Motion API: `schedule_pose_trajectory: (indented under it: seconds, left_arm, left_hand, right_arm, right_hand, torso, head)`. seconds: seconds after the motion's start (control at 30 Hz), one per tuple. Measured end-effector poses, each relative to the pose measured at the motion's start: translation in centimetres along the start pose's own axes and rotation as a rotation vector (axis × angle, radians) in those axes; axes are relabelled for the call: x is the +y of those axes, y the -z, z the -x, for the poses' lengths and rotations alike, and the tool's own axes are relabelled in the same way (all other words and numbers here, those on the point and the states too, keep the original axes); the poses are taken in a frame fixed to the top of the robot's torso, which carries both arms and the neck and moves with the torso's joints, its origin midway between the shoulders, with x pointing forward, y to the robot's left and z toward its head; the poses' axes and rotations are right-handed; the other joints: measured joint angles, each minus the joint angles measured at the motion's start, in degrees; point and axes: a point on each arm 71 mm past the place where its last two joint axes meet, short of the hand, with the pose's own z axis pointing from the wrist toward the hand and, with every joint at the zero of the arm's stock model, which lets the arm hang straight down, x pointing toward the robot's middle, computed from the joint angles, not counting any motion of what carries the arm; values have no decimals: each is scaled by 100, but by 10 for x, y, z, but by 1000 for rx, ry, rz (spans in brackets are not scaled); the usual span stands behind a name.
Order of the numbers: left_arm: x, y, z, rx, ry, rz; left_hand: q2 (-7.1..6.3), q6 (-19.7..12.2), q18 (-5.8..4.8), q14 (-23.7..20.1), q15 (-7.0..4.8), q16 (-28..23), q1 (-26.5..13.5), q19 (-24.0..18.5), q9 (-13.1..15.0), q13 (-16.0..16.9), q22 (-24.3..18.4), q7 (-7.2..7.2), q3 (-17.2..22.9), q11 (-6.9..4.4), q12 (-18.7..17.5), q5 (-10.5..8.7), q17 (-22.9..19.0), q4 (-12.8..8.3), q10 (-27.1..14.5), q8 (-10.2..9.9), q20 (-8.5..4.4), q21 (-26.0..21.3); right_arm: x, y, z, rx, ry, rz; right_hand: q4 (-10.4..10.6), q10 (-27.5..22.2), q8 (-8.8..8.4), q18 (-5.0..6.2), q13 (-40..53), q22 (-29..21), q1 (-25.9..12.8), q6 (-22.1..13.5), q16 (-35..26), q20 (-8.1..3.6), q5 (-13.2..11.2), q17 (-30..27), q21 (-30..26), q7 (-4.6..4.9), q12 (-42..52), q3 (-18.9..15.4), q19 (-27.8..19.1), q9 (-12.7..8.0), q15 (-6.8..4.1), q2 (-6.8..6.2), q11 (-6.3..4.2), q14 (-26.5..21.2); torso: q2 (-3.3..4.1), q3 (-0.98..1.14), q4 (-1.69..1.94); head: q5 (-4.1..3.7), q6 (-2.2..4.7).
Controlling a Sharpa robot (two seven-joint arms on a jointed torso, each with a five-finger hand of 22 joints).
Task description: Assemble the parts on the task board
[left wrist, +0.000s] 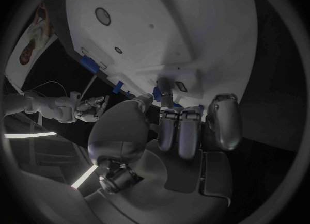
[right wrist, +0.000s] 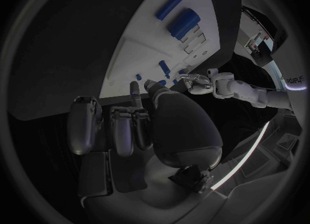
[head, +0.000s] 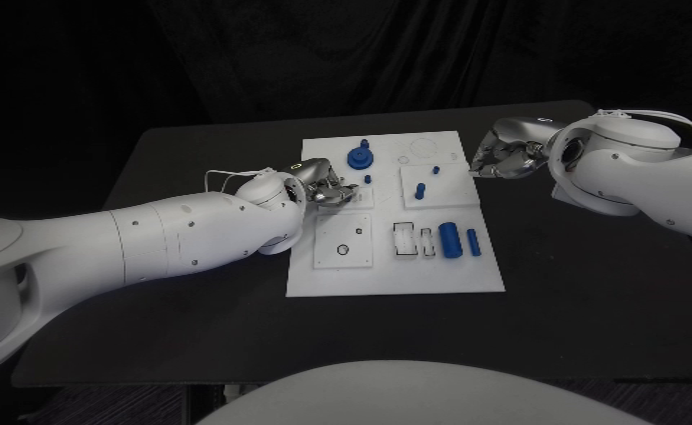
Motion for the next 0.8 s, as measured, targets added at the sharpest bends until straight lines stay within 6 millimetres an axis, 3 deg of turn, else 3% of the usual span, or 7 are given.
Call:
schedule_pose_trajectory:
  seconds: [0.2,0.47,0.8]
  left_arm:
    - [1,1,0,1,1,-3]
    - [2,0,0,-1,0,-3]
    - [3,0,0,-2,-1,-2]
  left_hand:
    - [19,0,0,0,0,0,-81,0,0,0,0,0,-40,0,0,0,3,8,0,0,0,0]
    - [340,40,0,0,0,0,-507,0,35,0,0,5,-239,0,0,0,5,16,0,-42,0,-23]
    - [385,62,0,0,0,0,-550,0,47,0,0,0,-291,0,0,0,4,6,0,-43,0,-45]
  right_arm:
    - [0,0,0,2,1,-2]
    - [0,0,0,5,1,-4]
    - [-1,0,-1,9,2,-7]
  right_hand:
    - [-16,0,0,0,0,0,0,0,0,0,0,0,0,0,0,16,0,0,0,0,0,0]
    - [-41,0,0,0,-1,-1,0,18,0,0,0,0,0,-18,0,21,0,4,0,0,0,0]
    - [-47,0,0,0,-1,-1,0,20,0,0,0,0,-29,-21,0,16,0,4,0,0,0,0]
  torso:
    - [1,0,1]
    - [1,-1,-3]
    - [-4,-2,-8]
  head:
    - [9,0]
    - [23,0]
    - [19,0]
